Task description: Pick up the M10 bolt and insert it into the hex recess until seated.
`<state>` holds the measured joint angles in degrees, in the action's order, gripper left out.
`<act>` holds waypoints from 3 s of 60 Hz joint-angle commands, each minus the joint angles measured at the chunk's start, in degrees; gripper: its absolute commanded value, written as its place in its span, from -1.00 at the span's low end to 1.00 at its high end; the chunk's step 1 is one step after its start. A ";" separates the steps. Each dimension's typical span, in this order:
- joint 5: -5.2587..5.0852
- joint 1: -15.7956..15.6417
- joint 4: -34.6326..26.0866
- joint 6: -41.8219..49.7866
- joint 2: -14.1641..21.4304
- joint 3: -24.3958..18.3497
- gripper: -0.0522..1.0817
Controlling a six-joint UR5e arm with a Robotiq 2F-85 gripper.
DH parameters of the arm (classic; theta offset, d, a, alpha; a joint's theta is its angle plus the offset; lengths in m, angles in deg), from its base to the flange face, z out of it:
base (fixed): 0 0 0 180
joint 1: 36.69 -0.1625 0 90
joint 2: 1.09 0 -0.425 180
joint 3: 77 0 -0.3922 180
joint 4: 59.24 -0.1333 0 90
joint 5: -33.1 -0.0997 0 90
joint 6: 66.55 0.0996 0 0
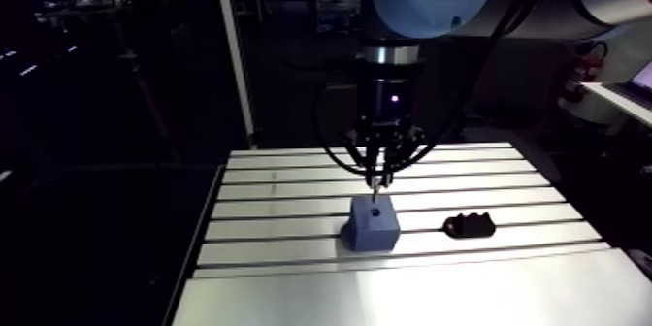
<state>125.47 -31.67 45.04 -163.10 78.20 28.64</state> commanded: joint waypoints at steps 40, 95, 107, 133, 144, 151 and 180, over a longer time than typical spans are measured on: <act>0.49 -0.01 0.27 -0.35 -0.25 1.26 0.99; 0.58 -0.01 1.14 -0.54 -1.11 1.36 0.99; 0.58 -0.01 1.14 -0.53 -1.11 1.53 0.99; 0.58 0.08 1.49 -0.62 -1.03 2.24 0.99; 0.58 0.08 1.50 -0.54 -1.11 2.16 0.99; 0.65 0.08 1.50 -0.62 -1.11 2.16 0.99; 0.74 0.08 2.34 -0.70 -1.20 2.16 0.99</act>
<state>126.15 -31.59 46.73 -163.72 77.07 30.80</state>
